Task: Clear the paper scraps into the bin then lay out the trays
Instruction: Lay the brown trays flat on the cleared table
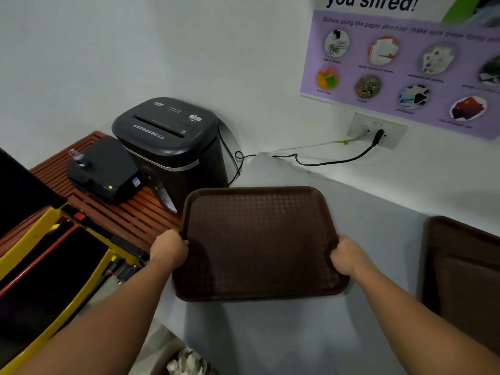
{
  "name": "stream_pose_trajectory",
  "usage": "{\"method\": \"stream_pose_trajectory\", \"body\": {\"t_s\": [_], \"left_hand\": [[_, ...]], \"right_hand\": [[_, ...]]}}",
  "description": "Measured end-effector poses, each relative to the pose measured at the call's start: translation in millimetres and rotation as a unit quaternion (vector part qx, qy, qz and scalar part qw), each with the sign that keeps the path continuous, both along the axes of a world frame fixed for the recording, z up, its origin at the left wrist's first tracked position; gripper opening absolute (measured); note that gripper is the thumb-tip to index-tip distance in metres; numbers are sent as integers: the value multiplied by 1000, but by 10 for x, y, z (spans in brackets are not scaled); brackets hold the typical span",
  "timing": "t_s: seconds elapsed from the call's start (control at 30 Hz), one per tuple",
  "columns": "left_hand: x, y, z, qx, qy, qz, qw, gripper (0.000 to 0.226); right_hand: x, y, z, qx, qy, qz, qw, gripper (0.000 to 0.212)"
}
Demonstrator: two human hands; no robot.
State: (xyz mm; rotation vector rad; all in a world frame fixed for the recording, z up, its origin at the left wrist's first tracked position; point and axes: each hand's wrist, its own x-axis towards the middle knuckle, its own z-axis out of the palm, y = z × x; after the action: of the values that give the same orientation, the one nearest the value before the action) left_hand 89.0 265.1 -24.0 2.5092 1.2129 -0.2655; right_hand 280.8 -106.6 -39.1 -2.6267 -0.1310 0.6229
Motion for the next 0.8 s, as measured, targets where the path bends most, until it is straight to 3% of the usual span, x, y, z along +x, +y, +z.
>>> {"method": "stream_pose_trajectory", "body": {"t_s": [0.37,0.53,0.7,0.8], "left_hand": [[341,217,-85,20,13,-128,991,27],[511,226,-182,18,23,-135,990,29],[653,-215,50,75,-98,-128,984,55],[716,-704,254,59,-176,-174,967,54]], "right_hand": [[-777,-223,-73,-26,13,-88,996,35],[-877,-210,-12,-20,6,-127,992,33],[-996,-181,102,2,-41,-158,987,42],[-1080,-240,144,51,-89,-159,982,38]]}}
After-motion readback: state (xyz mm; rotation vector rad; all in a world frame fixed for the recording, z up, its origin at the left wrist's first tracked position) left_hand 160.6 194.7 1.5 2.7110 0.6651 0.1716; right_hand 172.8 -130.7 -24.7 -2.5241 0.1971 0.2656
